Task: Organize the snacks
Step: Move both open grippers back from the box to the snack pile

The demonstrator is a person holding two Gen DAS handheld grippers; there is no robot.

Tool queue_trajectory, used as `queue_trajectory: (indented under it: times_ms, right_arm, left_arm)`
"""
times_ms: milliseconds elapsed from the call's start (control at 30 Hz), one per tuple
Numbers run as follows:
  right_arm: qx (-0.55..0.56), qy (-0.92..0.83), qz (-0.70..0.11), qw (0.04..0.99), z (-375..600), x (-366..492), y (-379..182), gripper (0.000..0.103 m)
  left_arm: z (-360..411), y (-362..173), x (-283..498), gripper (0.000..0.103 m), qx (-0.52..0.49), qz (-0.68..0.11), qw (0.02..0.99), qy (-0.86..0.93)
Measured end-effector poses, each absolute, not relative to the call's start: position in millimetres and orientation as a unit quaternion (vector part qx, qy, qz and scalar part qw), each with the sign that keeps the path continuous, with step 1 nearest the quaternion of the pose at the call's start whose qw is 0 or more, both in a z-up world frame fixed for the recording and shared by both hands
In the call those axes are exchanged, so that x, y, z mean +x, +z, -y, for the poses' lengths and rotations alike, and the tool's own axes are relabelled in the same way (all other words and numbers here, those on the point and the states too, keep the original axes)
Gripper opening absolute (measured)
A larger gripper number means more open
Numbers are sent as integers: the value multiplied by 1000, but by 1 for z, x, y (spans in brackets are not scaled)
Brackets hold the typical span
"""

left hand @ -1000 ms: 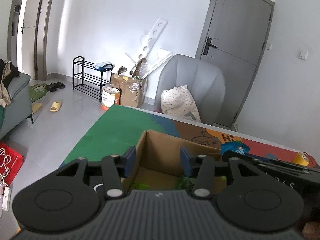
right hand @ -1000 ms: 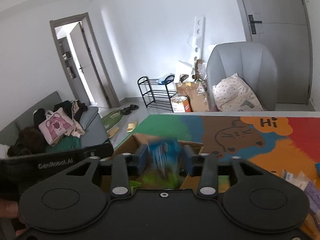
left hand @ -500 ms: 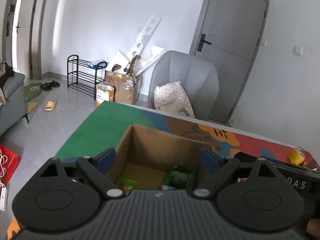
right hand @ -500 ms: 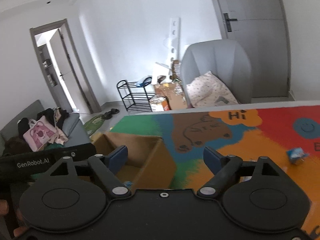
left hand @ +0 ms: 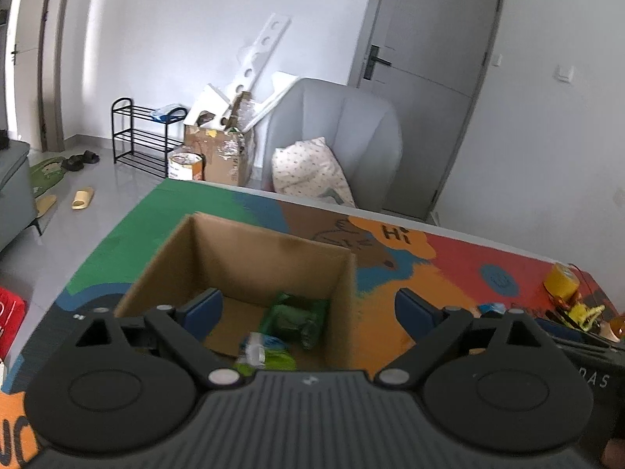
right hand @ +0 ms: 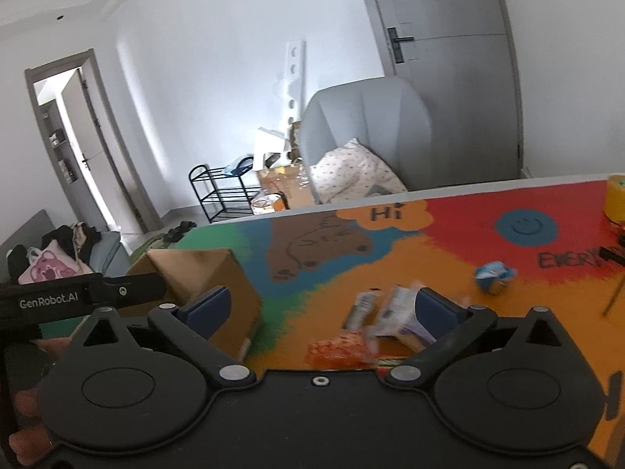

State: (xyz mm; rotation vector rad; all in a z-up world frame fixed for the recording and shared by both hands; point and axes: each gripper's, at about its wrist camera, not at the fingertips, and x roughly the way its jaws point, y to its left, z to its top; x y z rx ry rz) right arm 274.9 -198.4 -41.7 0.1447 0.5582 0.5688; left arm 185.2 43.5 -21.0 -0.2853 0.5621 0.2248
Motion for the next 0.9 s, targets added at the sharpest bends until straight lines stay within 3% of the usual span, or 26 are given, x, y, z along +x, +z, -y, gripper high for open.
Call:
queue_trajectory:
  times_ms: [233, 467, 900]
  right_arm:
    - [76, 257, -270, 925, 227, 273, -46, 103]
    - [81, 242, -272, 928, 255, 276, -53, 103]
    - [75, 219, -287, 930, 296, 277, -74, 103]
  left_arm:
    - [-12, -23, 192, 95, -129, -282, 947, 87]
    - [20, -27, 199, 102, -113, -285, 949, 70]
    - [62, -43, 215, 102, -104, -316, 943, 30]
